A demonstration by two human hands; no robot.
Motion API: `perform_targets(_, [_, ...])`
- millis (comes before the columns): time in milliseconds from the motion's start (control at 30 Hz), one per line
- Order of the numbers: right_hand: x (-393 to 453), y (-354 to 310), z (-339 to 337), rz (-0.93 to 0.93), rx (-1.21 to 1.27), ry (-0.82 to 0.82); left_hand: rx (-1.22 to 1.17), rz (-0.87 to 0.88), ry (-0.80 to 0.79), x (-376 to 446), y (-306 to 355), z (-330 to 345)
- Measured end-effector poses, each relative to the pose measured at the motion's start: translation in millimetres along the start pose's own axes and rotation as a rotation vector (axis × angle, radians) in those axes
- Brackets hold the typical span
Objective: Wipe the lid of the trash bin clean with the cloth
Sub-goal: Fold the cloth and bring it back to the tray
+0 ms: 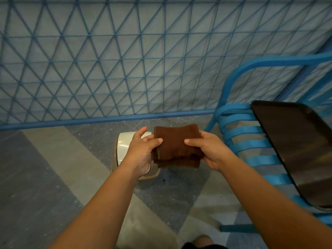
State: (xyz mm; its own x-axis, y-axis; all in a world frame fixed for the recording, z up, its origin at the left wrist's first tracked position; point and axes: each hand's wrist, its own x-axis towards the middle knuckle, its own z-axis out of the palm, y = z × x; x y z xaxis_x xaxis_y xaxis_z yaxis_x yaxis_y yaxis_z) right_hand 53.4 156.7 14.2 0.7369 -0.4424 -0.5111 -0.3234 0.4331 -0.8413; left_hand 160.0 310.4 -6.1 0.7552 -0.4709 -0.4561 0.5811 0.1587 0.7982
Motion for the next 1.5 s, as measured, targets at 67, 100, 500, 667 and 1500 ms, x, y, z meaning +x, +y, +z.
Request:
perform_targets(67, [-4.2,-6.6,-13.3,-0.03,-0.058,0.028,0.014,-0.029,0.01,-1.7,-4.8,9.9])
perform_targets(100, [-5.7,-11.8,-21.5,-0.047,-0.06,0.036,0.005,-0.05,0.003,-3.0,-7.8,15.5])
perform_targets(500, [-39.1,-108.8,-208.5,-0.162,-0.745,0.389,0.2,-0.192,-0.041,-9.7,-52.3,35.1])
perform_targets(667, [-47.1,-115.0,-263.6,-0.09,-0.815,0.421,0.303,-0.178,-0.098,-11.0,-69.9,80.1])
perform_targets(1500, [-45.9,-94.3,-363.8,0.099,-0.507,0.35,0.382,-0.258,-0.418,8.4,-164.6,332.2])
